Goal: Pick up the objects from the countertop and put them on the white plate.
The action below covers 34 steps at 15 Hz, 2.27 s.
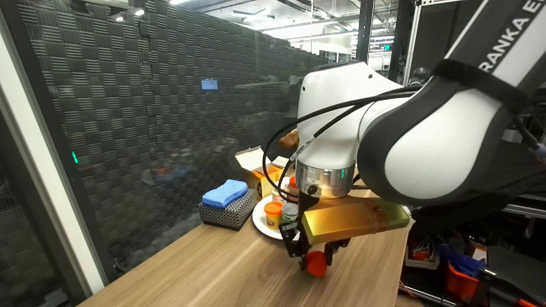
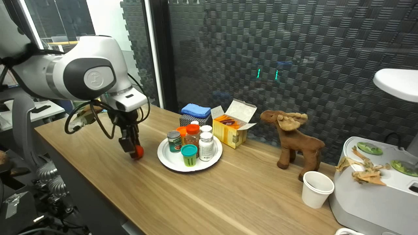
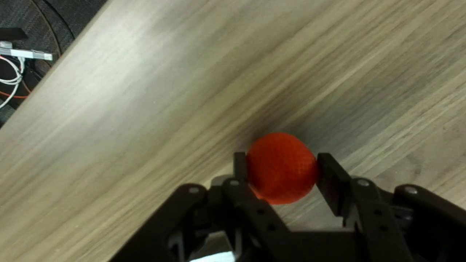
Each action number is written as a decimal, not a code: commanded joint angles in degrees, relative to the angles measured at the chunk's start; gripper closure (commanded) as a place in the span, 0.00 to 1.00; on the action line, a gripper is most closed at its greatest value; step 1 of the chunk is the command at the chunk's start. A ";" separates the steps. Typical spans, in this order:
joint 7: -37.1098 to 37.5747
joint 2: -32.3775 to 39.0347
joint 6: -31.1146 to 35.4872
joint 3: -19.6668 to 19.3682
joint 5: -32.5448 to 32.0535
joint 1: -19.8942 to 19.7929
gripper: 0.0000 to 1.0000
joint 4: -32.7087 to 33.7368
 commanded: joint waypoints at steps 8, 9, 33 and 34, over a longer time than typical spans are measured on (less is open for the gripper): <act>7.71 -4.61 8.26 -6.09 -8.43 0.72 0.74 -3.95; 9.41 -4.72 9.35 -7.29 -10.81 0.74 0.74 -3.84; 11.82 -9.60 11.71 -10.29 -24.12 -1.47 0.00 -5.91; 8.14 -11.25 9.41 -9.18 -20.30 -1.86 0.00 -6.54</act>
